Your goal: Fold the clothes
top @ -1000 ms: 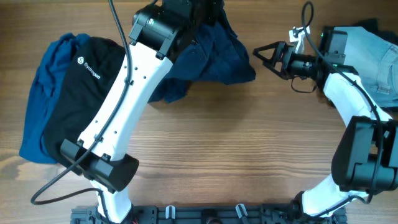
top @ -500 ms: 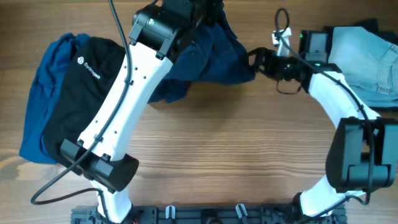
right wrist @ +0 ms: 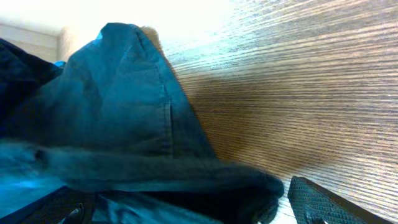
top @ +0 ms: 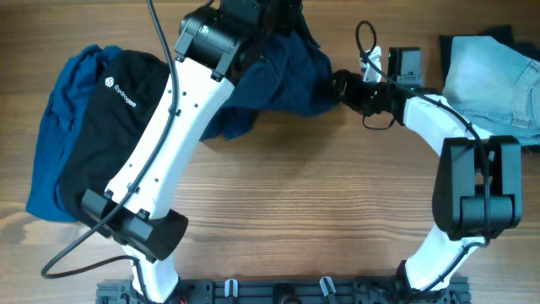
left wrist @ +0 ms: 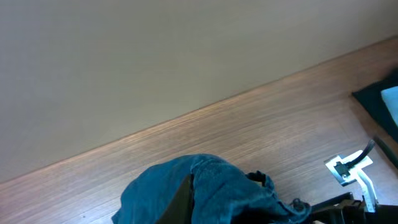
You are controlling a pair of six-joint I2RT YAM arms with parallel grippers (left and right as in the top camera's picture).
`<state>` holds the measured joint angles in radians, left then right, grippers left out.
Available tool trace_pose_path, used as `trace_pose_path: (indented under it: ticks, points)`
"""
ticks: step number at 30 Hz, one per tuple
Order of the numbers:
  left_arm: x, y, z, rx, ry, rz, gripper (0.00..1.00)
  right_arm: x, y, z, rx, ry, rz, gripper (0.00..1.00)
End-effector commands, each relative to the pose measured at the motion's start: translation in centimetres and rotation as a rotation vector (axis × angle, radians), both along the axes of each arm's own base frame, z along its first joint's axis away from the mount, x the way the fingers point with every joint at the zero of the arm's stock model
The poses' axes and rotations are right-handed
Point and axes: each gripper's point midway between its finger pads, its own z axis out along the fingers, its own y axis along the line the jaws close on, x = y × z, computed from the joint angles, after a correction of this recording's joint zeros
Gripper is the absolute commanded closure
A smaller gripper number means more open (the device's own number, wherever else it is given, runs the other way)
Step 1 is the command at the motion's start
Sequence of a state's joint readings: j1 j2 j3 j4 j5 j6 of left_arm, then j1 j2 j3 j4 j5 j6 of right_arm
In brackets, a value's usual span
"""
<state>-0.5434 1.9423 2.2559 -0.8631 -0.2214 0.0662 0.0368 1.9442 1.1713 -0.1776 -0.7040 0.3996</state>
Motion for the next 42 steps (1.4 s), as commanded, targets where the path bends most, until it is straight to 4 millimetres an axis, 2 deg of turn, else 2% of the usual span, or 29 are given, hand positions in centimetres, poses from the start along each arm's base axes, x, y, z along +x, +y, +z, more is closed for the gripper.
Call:
trace_pose_path:
  ticks: [1,6,10,14,28,40,42]
  points:
    - [-1.3,1.3,3.8,-0.016,-0.08,0.028,0.96,0.4,-0.6,-0.5,-0.017,-0.004,-0.013,0.0]
    - [-1.8,1.6,4.7,-0.007,-0.101,0.018,0.96,0.6,-1.0,-0.8,-0.035,-0.002,-0.033,0.0]
    - [-2.3,1.9,5.0,-0.006,-0.099,0.017,0.96,1.4,-1.3,-0.2,-0.01,-0.022,-0.056,0.01]
    - [-2.6,2.1,4.3,0.011,-0.07,0.016,0.96,1.8,-0.8,1.0,0.045,-0.057,-0.038,0.01]
    - [-3.7,2.0,2.4,0.038,0.013,-0.016,0.96,2.7,-0.1,2.6,0.11,-0.105,-0.032,0.01]
    - [-3.8,0.8,4.0,0.007,-0.046,-0.036,0.96,2.4,-0.1,1.5,0.066,-0.076,-0.048,0.01]
    - [-3.8,0.8,5.0,-0.011,-0.073,-0.036,0.96,2.1,0.0,0.8,0.055,-0.062,-0.034,0.07]
